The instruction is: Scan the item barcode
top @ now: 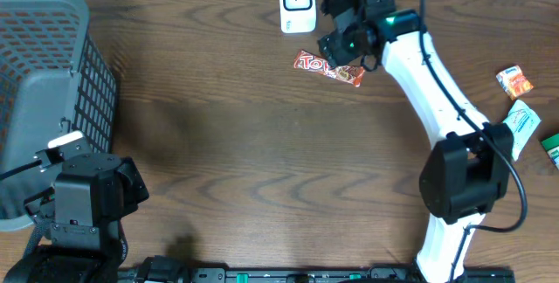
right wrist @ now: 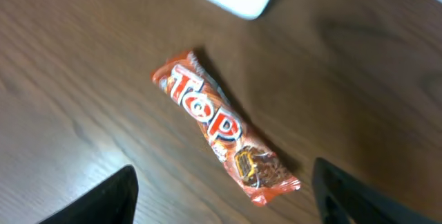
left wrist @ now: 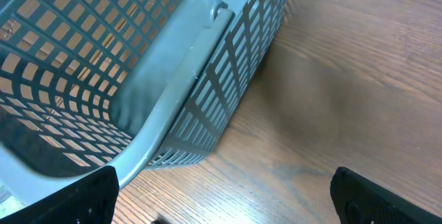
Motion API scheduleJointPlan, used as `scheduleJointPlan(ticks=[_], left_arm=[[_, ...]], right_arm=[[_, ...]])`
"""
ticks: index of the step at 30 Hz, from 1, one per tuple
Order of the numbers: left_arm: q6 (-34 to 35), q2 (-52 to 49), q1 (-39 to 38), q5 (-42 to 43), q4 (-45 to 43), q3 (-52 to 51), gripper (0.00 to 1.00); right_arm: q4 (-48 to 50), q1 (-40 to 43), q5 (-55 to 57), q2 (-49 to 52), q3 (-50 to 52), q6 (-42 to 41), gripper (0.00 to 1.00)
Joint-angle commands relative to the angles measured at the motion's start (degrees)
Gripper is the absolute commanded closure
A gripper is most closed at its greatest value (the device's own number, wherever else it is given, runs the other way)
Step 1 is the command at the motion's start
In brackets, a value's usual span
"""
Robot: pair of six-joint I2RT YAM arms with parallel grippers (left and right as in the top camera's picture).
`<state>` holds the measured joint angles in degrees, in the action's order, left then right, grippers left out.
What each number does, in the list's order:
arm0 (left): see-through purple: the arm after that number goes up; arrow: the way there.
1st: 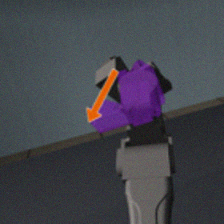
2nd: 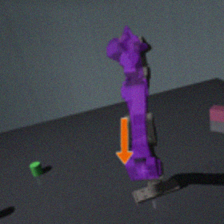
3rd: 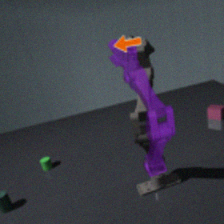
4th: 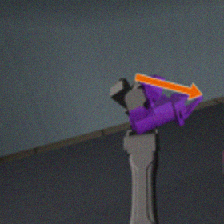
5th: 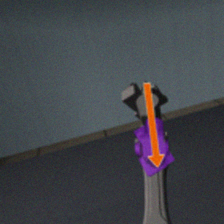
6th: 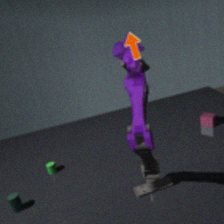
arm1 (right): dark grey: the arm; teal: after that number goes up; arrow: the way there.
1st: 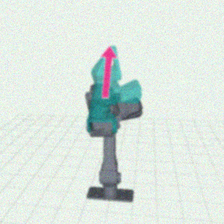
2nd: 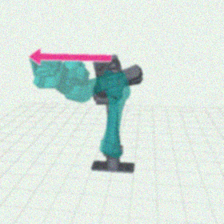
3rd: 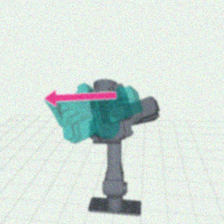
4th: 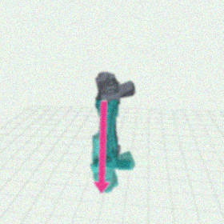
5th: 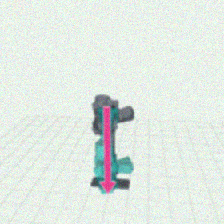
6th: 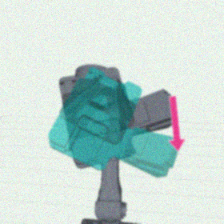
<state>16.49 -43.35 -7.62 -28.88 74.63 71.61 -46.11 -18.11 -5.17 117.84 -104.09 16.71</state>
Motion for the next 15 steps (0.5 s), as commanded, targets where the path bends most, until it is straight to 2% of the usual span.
scheduleJointPlan(ticks=[1, 5, 10, 15], left_arm=[[-0.28, -0.04, -0.13, -0.74, 0.15, 0.09, 0.02], [-0.28, -0.04, -0.13, -0.76, 0.15, 0.07, 0.02], [-0.28, -0.04, -0.13, -0.74, 0.15, 0.07, 0.02], [-0.28, -0.04, -0.13, -0.74, 0.15, 0.07, 0.02]], right_arm=[[-1.62, -1.86, 2.05, 5.2, -0.52, 11.72, 0.26], [-2.05, -2.32, 7.41, 10.19, -0.52, 16.7, 0.29], [0.28, -2.67, 17.14, 15.08, -0.52, 18.34, 0.42], [1.22, -3.3, 19.87, 15.78, -0.52, 19.45, 0.44]])
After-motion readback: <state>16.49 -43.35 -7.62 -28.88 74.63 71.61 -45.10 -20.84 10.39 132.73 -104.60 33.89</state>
